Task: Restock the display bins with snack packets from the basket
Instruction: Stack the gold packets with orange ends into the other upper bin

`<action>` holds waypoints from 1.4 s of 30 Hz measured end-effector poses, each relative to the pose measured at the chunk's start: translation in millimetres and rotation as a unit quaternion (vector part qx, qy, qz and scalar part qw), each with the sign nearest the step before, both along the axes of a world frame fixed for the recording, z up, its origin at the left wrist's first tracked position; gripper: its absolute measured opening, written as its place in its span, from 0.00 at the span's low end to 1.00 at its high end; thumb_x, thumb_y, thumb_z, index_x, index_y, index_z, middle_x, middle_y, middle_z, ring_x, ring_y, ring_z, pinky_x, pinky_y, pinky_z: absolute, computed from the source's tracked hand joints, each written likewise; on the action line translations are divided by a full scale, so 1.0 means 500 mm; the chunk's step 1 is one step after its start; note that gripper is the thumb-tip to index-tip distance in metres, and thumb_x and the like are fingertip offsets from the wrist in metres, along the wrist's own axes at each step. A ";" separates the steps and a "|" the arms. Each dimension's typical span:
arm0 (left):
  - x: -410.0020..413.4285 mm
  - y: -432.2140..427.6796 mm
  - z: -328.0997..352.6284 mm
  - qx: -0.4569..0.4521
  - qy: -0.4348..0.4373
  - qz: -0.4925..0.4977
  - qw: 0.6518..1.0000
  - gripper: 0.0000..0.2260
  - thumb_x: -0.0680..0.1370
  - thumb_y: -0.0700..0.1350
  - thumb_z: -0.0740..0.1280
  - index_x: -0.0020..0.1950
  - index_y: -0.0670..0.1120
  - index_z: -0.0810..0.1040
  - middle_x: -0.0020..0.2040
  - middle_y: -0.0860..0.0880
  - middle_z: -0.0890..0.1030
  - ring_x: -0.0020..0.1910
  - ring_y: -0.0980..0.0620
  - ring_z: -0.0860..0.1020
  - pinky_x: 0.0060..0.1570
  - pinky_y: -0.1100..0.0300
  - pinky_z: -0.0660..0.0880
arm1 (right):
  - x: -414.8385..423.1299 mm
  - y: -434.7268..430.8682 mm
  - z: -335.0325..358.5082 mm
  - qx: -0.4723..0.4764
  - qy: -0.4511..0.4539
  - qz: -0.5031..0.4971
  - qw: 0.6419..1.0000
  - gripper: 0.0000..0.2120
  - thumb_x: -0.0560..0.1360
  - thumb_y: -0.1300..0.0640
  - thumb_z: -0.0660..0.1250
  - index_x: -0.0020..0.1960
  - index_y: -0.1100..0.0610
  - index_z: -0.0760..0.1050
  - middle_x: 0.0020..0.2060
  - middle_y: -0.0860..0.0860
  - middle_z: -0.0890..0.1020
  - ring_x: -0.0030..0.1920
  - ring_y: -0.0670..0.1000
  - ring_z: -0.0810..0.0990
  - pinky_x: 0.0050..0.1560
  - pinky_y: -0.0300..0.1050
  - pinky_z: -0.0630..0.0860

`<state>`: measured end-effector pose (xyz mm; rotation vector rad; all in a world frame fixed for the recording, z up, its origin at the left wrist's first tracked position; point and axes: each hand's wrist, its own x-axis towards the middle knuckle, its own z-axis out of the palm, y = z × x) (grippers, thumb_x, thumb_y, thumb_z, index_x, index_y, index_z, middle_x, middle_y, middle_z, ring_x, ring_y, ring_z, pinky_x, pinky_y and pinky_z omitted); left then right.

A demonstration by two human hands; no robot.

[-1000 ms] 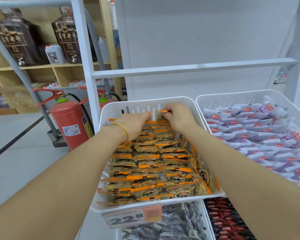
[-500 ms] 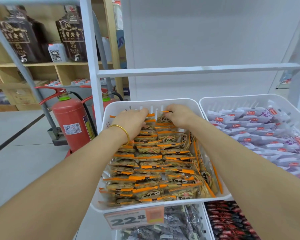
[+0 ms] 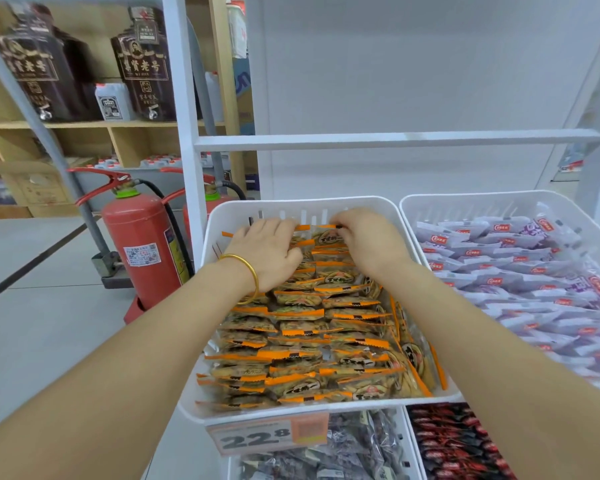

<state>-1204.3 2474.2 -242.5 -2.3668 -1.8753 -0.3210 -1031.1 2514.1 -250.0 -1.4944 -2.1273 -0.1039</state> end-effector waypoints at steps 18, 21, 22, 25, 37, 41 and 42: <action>0.027 -0.411 -0.035 0.012 -0.142 -0.081 0.986 0.30 0.73 0.54 0.48 0.72 0.44 0.65 0.72 0.46 0.64 0.71 0.51 0.58 0.69 0.63 0.49 | 0.082 -0.422 -0.013 -0.053 0.213 0.110 0.969 0.18 0.75 0.70 0.60 0.61 0.58 0.77 0.58 0.52 0.79 0.60 0.51 0.76 0.63 0.39 0.67; 0.047 -0.558 -0.092 -0.085 -0.120 -0.071 0.987 0.23 0.79 0.48 0.57 0.73 0.44 0.62 0.73 0.45 0.61 0.72 0.47 0.57 0.69 0.61 0.51 | 0.087 -0.556 -0.107 -0.162 0.215 0.126 0.955 0.16 0.78 0.66 0.61 0.62 0.56 0.77 0.56 0.49 0.78 0.58 0.48 0.76 0.62 0.42 0.71; 0.053 -0.601 -0.112 -0.121 -0.112 -0.066 0.984 0.23 0.80 0.46 0.59 0.74 0.44 0.61 0.74 0.46 0.59 0.73 0.48 0.55 0.70 0.62 0.49 | 0.085 -0.596 -0.147 -0.209 0.207 0.122 0.948 0.15 0.78 0.65 0.60 0.63 0.56 0.76 0.57 0.49 0.78 0.58 0.48 0.76 0.61 0.40 0.70; 0.060 -0.708 -0.175 -0.191 -0.070 -0.062 0.977 0.23 0.80 0.45 0.59 0.74 0.44 0.59 0.75 0.45 0.57 0.74 0.49 0.53 0.69 0.63 0.46 | 0.072 -0.701 -0.284 -0.359 0.170 0.121 0.910 0.14 0.79 0.65 0.60 0.62 0.57 0.76 0.58 0.51 0.79 0.53 0.48 0.77 0.57 0.38 0.72; 0.051 -0.797 -0.300 -0.322 0.131 -0.104 0.932 0.24 0.80 0.52 0.57 0.74 0.46 0.57 0.74 0.46 0.55 0.72 0.45 0.54 0.67 0.48 0.64 | -0.023 -0.933 -0.632 -0.720 -0.024 0.155 0.676 0.40 0.73 0.40 0.67 0.77 0.53 0.52 0.77 0.51 0.52 0.76 0.53 0.52 0.72 0.47 0.56; 0.040 -0.795 -0.308 -0.321 0.144 -0.114 0.929 0.24 0.80 0.52 0.57 0.74 0.46 0.58 0.74 0.45 0.56 0.72 0.45 0.54 0.67 0.47 0.64 | -0.041 -0.969 -0.679 -0.699 -0.141 0.180 0.678 0.45 0.70 0.32 0.64 0.77 0.53 0.51 0.75 0.54 0.55 0.74 0.57 0.56 0.70 0.55 0.60; 0.038 -0.794 -0.309 -0.321 0.146 -0.114 0.929 0.24 0.80 0.52 0.57 0.74 0.46 0.58 0.74 0.45 0.55 0.72 0.45 0.54 0.67 0.47 0.64 | -0.042 -0.970 -0.678 -0.687 -0.154 0.195 0.683 0.43 0.70 0.33 0.65 0.76 0.54 0.55 0.72 0.54 0.60 0.71 0.57 0.60 0.68 0.54 0.64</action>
